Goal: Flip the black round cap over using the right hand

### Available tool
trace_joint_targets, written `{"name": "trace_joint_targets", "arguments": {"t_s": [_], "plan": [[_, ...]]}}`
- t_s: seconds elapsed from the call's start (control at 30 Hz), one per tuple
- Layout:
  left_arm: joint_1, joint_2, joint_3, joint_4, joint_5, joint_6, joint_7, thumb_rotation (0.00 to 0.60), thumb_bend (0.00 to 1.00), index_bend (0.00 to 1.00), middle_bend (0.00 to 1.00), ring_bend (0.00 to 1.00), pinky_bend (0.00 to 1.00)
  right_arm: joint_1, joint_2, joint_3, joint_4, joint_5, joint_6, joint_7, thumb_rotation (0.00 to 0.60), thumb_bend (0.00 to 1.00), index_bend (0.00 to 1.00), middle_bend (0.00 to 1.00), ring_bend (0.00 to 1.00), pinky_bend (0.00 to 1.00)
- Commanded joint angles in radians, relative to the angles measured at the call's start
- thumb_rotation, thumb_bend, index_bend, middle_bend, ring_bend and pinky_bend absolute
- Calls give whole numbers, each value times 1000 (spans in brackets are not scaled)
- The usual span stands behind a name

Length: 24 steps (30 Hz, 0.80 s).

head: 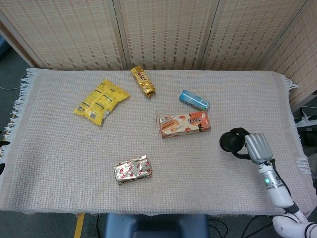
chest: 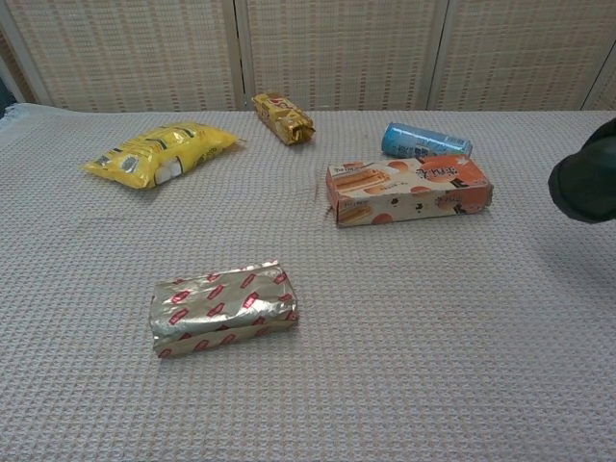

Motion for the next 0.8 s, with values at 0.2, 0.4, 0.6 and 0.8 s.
{"name": "trace_joint_targets", "arguments": {"t_s": [0.2,0.4,0.6,0.8], "plan": [[0,4,0,-3,-7,-5,-2,600,447,206,0,0,246,86,58,37,-150,317,-286,-254,600,206,605,526,618,779],[1,6,0,-2,-4,-3,-6,600,447,207,0,0,247,113,30,32,-112,384,-329,-300,600,206,596,513,564,726],[1,6,1,-2,-2,-3,-8,600,447,208,0,0,248,132,19,14,-89,438,-360,-348,600,206,590,371,415,688],[1,6,1,-2,-2,-3,-7,600,446,206,0,0,248,135,26,3,-92,432,-362,-348,600,206,477,181,174,457]]}}
